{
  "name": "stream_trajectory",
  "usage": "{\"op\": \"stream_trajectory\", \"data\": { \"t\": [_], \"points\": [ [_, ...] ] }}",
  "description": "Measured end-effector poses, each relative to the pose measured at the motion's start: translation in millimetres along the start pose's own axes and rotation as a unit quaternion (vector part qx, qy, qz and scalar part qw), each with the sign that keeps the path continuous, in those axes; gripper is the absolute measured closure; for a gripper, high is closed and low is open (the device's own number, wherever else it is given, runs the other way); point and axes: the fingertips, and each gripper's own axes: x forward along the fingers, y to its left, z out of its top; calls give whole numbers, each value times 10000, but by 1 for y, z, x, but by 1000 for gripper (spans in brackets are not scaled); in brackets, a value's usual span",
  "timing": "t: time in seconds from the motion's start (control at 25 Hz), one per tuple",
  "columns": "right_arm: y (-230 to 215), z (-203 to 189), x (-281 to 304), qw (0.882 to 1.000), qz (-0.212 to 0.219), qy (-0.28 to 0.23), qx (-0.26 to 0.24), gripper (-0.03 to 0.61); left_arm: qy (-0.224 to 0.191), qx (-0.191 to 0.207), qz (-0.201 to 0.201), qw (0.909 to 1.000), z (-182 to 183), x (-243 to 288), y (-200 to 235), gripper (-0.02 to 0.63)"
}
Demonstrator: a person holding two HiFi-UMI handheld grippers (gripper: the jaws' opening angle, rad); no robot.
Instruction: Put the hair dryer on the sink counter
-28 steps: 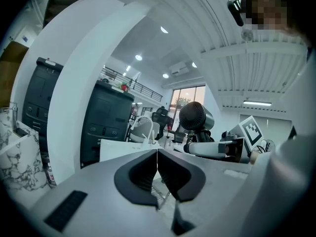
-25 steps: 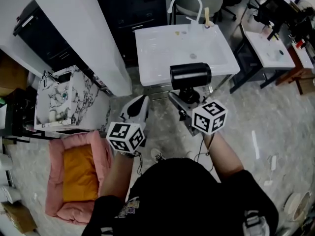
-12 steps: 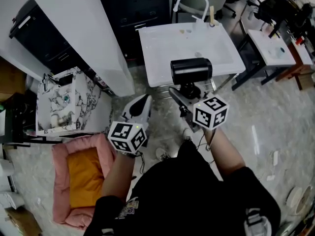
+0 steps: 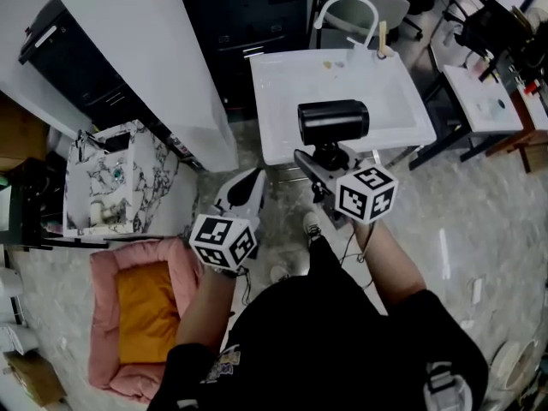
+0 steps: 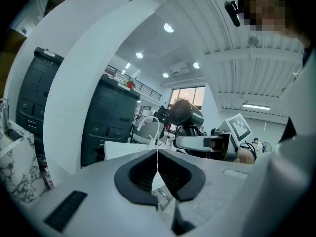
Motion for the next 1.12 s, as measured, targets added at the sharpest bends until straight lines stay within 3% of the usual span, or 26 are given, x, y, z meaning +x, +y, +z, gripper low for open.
{"op": "stream_trajectory", "data": {
  "t": [1.12],
  "points": [
    [-261,92,140,9967,694,310,291,356,57,-37,748,9972,42,279,58,609]
  ]
}}
